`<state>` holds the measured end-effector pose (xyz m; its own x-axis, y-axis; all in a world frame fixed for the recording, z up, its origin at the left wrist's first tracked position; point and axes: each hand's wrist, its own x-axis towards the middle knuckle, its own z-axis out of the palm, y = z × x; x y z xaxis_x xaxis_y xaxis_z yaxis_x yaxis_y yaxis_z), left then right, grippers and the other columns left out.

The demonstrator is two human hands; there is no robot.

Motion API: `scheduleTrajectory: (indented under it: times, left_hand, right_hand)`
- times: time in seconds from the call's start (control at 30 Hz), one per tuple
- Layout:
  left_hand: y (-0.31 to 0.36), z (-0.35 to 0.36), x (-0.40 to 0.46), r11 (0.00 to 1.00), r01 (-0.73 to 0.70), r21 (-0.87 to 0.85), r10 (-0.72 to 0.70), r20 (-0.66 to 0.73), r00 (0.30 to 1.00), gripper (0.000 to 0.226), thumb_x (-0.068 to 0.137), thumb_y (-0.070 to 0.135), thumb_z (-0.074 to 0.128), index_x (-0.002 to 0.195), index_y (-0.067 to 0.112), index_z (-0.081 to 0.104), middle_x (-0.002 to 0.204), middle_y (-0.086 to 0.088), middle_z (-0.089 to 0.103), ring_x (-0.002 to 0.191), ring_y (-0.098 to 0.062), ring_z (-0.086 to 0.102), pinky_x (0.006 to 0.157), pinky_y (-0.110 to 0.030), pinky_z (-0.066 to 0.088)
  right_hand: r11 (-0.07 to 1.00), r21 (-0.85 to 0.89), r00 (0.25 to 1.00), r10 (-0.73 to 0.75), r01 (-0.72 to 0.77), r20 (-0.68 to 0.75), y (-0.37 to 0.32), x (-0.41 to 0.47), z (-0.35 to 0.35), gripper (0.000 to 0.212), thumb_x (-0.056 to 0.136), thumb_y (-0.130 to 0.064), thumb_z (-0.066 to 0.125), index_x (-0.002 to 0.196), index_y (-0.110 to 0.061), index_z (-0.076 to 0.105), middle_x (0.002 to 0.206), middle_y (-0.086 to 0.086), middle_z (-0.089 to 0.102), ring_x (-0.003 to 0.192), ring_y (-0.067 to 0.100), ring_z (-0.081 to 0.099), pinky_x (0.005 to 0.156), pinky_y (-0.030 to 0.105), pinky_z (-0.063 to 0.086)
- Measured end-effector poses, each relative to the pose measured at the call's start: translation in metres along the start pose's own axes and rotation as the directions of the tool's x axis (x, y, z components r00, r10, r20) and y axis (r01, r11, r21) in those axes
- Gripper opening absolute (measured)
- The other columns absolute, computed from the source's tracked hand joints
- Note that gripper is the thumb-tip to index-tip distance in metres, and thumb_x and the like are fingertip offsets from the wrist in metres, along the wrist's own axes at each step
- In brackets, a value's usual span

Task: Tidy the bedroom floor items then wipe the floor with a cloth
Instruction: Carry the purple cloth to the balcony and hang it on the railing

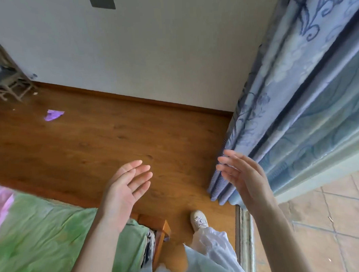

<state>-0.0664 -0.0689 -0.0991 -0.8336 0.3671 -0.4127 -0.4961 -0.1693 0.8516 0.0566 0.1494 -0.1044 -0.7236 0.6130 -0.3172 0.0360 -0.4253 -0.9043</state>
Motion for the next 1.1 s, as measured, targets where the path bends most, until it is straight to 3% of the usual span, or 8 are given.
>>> scheduleTrajectory:
  times: [0.33,0.43,0.5,0.63,0.93,1.1]
  left_hand:
    - [0.044,0.042,0.116,0.989,-0.107,-0.1,0.078,-0.253,0.964,0.025,0.1,0.013,0.035,0.111,0.013,0.057,0.113,-0.009,0.064,0.105,-0.022,0.062,0.092,-0.037,0.046]
    - [0.051,0.042,0.139,0.982,-0.14,-0.129,0.094,-0.309,0.946,0.026,0.099,0.01,0.034,0.11,0.012,0.057,0.112,-0.009,0.064,0.103,-0.019,0.063,0.088,-0.035,0.053]
    - [0.052,0.039,0.15,0.986,-0.134,-0.103,0.094,-0.322,0.942,0.026,0.095,0.008,0.036,0.11,0.015,0.056,0.112,-0.004,0.064,0.098,-0.012,0.064,0.084,-0.025,0.055]
    - [0.056,0.03,0.177,0.977,-0.122,-0.173,0.032,-0.45,0.892,0.02,0.096,0.018,0.041,0.106,0.018,0.059,0.104,-0.002,0.065,0.091,-0.013,0.064,0.071,-0.021,0.056]
    - [0.106,-0.011,0.267,0.977,-0.185,-0.105,0.1,-0.542,0.834,0.02,0.097,0.014,0.042,0.106,0.016,0.06,0.105,-0.005,0.068,0.098,-0.019,0.066,0.084,-0.032,0.051]
    - [0.163,-0.054,0.334,0.962,-0.246,-0.118,0.149,-0.527,0.837,0.02,0.096,0.015,0.043,0.102,0.015,0.062,0.094,-0.002,0.07,0.086,-0.015,0.069,0.078,-0.027,0.055]
  right_hand:
    - [0.986,-0.167,0.977,0.041,-0.006,0.208,-0.064,0.178,0.039,0.022,0.097,-0.011,0.046,0.106,-0.01,0.065,0.097,0.007,0.072,0.092,0.022,0.069,0.079,0.027,0.055]
    - [0.981,-0.195,0.968,0.056,-0.007,0.245,-0.077,0.22,0.056,0.022,0.097,-0.013,0.045,0.104,-0.012,0.066,0.095,0.007,0.072,0.091,0.022,0.068,0.081,0.029,0.054]
    - [0.975,-0.22,0.956,0.084,-0.022,0.28,-0.08,0.24,0.068,0.022,0.097,-0.014,0.045,0.103,-0.013,0.067,0.096,0.006,0.072,0.091,0.021,0.068,0.082,0.03,0.052]
    - [0.963,-0.264,0.938,0.14,-0.054,0.318,-0.078,0.278,0.096,0.021,0.096,-0.014,0.047,0.101,-0.015,0.067,0.096,0.006,0.071,0.092,0.021,0.068,0.084,0.031,0.052]
    - [0.926,-0.347,0.908,0.265,-0.147,0.324,-0.053,0.369,0.194,0.018,0.094,-0.008,0.051,0.098,-0.014,0.068,0.088,0.005,0.071,0.086,0.02,0.069,0.072,0.025,0.054]
    - [0.93,-0.34,0.892,0.266,-0.138,0.365,-0.043,0.425,0.284,0.018,0.094,-0.009,0.05,0.099,-0.013,0.067,0.087,0.004,0.071,0.086,0.02,0.069,0.07,0.024,0.055]
